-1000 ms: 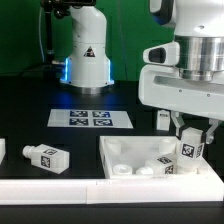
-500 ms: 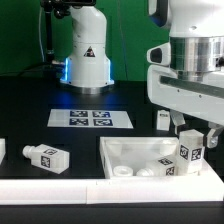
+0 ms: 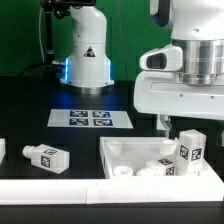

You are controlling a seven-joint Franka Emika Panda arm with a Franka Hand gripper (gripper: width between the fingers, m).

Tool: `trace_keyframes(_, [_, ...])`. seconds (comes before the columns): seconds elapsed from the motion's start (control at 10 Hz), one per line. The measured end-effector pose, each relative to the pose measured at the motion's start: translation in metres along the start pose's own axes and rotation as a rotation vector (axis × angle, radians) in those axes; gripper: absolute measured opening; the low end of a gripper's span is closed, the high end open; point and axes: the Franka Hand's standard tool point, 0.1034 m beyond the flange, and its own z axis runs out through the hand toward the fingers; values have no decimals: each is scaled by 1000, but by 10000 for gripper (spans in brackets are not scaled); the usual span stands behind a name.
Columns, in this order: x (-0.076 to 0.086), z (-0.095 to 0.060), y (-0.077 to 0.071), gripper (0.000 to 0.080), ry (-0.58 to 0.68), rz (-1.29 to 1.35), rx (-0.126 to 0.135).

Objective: Assemble one leg

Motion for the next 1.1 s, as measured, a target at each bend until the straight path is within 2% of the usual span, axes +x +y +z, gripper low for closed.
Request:
trace_keyframes(0.1, [0, 0, 0, 648, 0, -69, 0])
trace_keyframes(0.3, [4, 2, 7, 649, 4, -430, -30])
trace_keyframes(0.8, [7, 3, 11, 649, 2, -658, -48])
trace_keyframes(0.9, [7, 3, 11, 498, 2, -657, -48])
trace_keyframes(1.0, [7, 3, 11, 498, 2, -650, -48])
trace_keyframes(1.1, [7, 3, 11, 361, 2, -634, -48])
